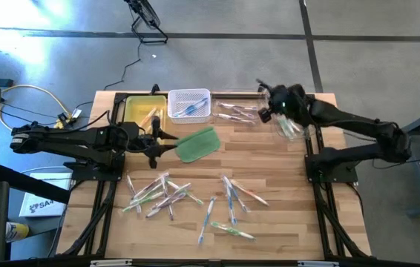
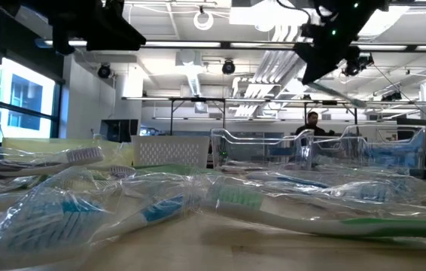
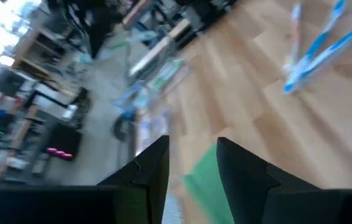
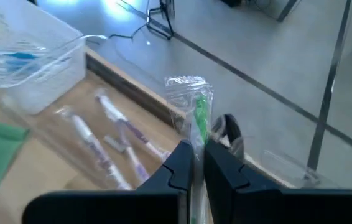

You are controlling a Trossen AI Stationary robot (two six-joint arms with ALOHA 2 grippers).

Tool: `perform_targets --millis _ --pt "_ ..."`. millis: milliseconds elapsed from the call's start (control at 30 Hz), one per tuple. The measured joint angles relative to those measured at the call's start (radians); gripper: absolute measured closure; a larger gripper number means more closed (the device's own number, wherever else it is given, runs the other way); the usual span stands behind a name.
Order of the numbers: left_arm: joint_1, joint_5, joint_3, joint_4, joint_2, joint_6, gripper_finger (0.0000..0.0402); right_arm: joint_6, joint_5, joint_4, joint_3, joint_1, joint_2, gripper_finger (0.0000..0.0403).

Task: Pick & Place Toothbrushes
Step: Put the green toothbrush into the right transparent bin

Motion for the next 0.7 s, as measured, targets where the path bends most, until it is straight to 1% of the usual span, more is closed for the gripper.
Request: perform_targets --millis 100,167,233,333,467,533,700 --pt "0.000 -0.037 0.000 0.037 -0.006 0.097 0.0273 -0.043 -0.096 0.042 0.000 -0.116 0.033 0.0387" --pt "0.000 -0.044 0.001 0.083 -0.013 0.158 0.0273 -0.044 -0.164 0.033 0.000 -0.187 0.061 0.0387" --pt "0.000 -0.048 0.002 0.130 -0.018 0.202 0.0273 -0.044 -0.207 0.005 0.000 -0.249 0.089 0.0387" --pt "0.000 -0.049 0.003 0.164 -0.017 0.242 0.0273 -0.044 -0.209 0.000 0.000 -0.314 0.144 0.0387" --pt "0.000 -0.049 0.003 0.169 -0.017 0.242 0.0273 -0.044 -0.240 -0.002 0.000 -0.371 0.218 0.0387" --pt "0.000 -0.049 0.003 0.163 -0.016 0.230 0.0273 -0.042 -0.269 -0.017 0.000 -0.390 0.259 0.0387" --pt "0.000 -0.050 0.003 0.166 -0.016 0.218 0.0273 -0.041 -0.263 -0.036 0.000 -0.397 0.350 0.0387"
